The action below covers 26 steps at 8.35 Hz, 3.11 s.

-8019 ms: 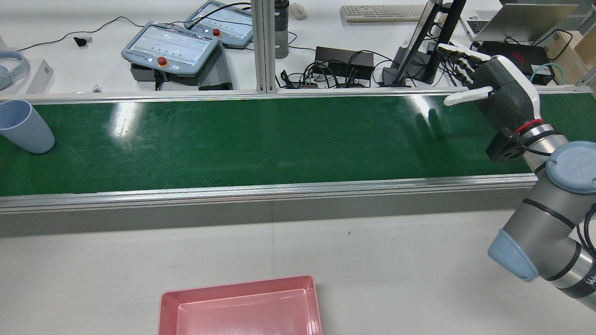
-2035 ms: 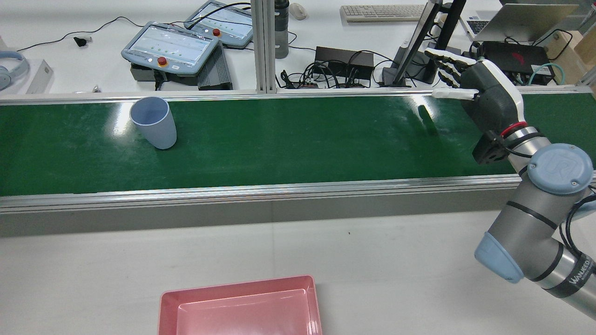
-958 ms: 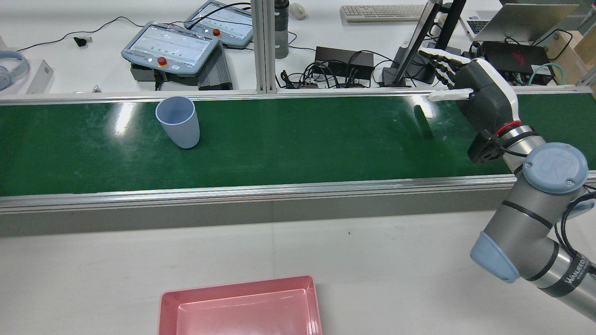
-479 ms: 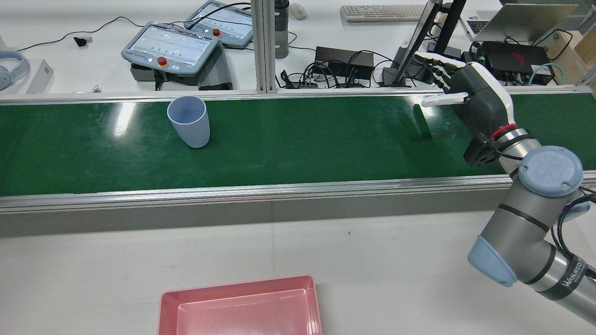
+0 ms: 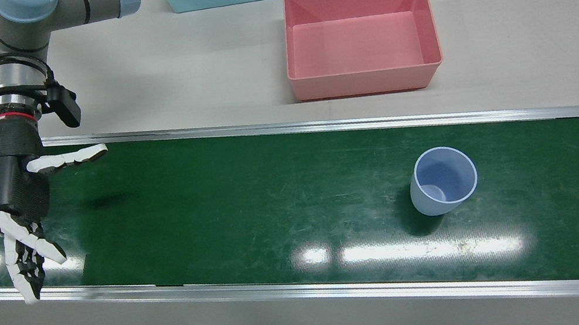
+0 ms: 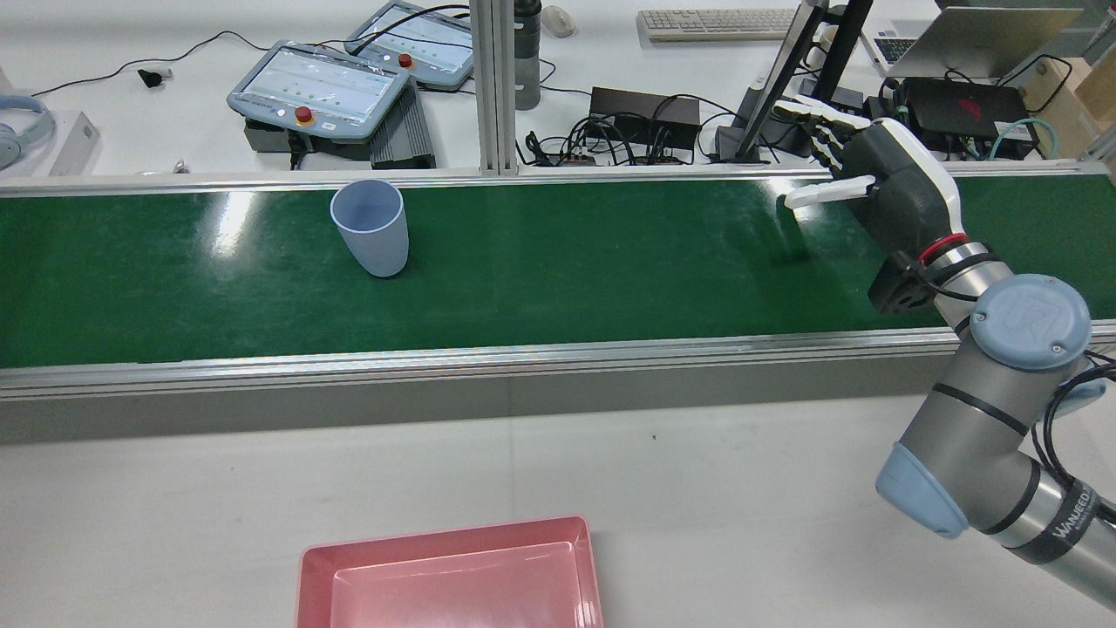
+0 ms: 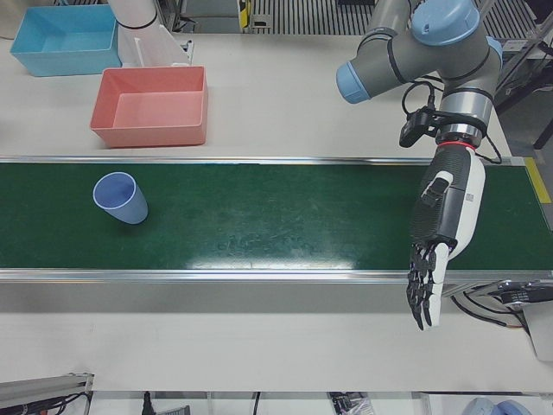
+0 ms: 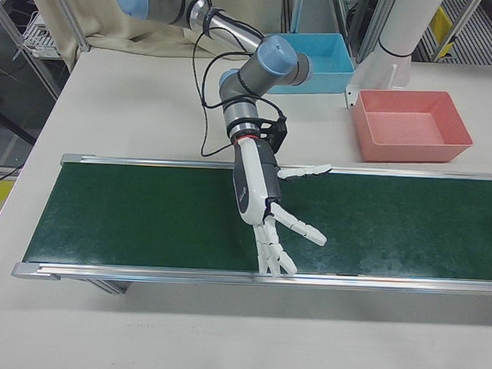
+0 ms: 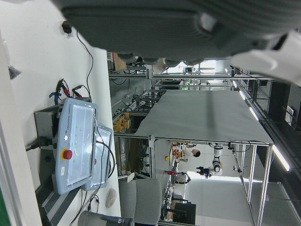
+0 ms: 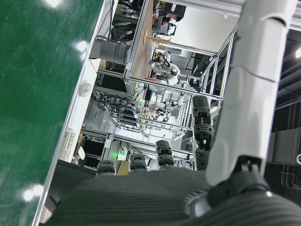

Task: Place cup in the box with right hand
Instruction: 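Lower the right hand toward the belt ahead of the approaching cup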

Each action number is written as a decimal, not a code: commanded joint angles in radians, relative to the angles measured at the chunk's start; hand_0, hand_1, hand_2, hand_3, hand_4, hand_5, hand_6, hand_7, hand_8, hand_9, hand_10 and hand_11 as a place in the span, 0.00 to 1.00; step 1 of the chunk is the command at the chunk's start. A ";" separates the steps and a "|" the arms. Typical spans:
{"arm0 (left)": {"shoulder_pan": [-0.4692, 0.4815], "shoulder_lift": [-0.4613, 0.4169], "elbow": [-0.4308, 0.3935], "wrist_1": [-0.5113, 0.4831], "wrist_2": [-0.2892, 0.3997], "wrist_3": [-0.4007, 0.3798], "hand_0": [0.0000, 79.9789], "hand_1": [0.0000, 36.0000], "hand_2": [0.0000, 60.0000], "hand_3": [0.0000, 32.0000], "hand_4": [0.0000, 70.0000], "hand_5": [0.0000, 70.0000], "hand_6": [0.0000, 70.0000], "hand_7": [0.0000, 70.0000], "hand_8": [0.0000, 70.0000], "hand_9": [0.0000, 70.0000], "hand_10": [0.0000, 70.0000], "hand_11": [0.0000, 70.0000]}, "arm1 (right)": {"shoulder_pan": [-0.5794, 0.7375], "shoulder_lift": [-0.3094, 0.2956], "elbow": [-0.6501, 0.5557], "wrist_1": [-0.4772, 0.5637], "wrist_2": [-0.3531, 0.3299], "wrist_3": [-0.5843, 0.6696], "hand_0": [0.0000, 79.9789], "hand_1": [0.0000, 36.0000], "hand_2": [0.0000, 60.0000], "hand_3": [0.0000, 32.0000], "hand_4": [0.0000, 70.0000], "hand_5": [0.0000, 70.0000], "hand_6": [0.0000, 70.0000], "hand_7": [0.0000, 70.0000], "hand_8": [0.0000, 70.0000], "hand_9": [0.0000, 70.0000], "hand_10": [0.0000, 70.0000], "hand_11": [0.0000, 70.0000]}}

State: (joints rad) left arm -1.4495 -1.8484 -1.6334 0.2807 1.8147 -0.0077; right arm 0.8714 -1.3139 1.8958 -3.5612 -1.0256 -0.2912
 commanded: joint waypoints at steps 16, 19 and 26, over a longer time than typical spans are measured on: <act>0.001 0.000 0.000 0.000 0.000 0.000 0.00 0.00 0.00 0.00 0.00 0.00 0.00 0.00 0.00 0.00 0.00 0.00 | 0.001 0.001 0.000 0.001 0.001 0.001 0.80 0.33 0.00 0.00 0.33 0.09 0.08 0.26 0.03 0.10 0.01 0.04; 0.000 0.000 0.000 0.000 0.000 0.000 0.00 0.00 0.00 0.00 0.00 0.00 0.00 0.00 0.00 0.00 0.00 0.00 | 0.001 0.002 0.000 0.001 0.001 0.001 0.79 0.35 0.00 0.00 0.31 0.09 0.08 0.26 0.03 0.10 0.00 0.04; 0.000 0.000 0.000 0.000 0.000 0.000 0.00 0.00 0.00 0.00 0.00 0.00 0.00 0.00 0.00 0.00 0.00 0.00 | 0.001 0.002 0.000 0.001 0.001 0.001 0.79 0.35 0.00 0.00 0.31 0.09 0.09 0.27 0.04 0.11 0.01 0.04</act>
State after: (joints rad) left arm -1.4490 -1.8484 -1.6337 0.2807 1.8147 -0.0077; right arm 0.8722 -1.3116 1.8960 -3.5604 -1.0247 -0.2899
